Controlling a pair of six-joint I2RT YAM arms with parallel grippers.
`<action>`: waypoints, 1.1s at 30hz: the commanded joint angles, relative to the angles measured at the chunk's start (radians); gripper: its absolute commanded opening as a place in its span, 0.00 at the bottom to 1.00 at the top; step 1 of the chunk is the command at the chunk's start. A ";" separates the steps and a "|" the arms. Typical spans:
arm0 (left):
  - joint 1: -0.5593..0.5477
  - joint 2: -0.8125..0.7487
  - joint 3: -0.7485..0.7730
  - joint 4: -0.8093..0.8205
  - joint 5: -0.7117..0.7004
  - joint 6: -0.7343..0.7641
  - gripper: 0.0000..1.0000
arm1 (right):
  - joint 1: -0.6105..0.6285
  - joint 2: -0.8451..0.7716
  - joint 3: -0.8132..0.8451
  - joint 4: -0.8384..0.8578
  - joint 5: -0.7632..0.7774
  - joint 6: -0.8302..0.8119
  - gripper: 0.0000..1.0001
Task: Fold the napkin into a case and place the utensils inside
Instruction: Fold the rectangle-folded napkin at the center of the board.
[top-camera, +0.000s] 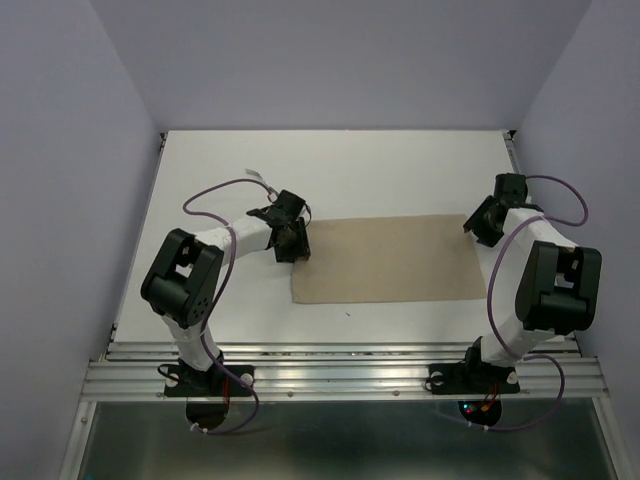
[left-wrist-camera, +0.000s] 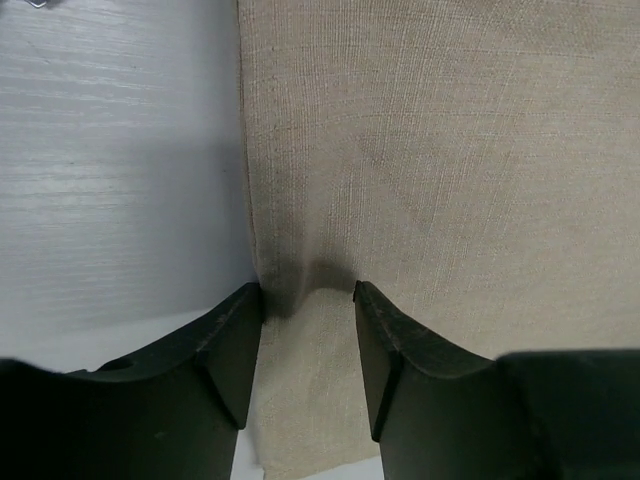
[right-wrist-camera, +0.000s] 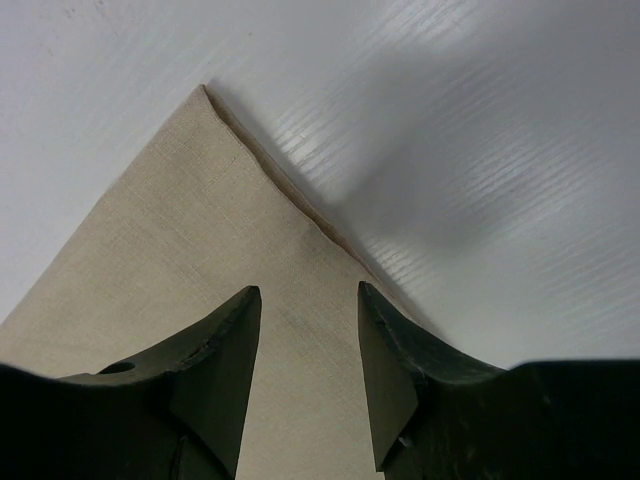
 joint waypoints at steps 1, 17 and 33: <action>-0.021 0.052 -0.007 -0.002 -0.047 -0.034 0.50 | -0.009 -0.048 -0.005 0.013 0.015 -0.015 0.49; -0.025 0.074 0.042 -0.091 -0.169 -0.039 0.00 | -0.009 -0.051 -0.009 0.016 -0.005 -0.028 0.50; 0.114 -0.181 0.087 -0.196 -0.161 0.161 0.00 | 0.158 -0.031 -0.068 -0.007 -0.074 -0.057 0.50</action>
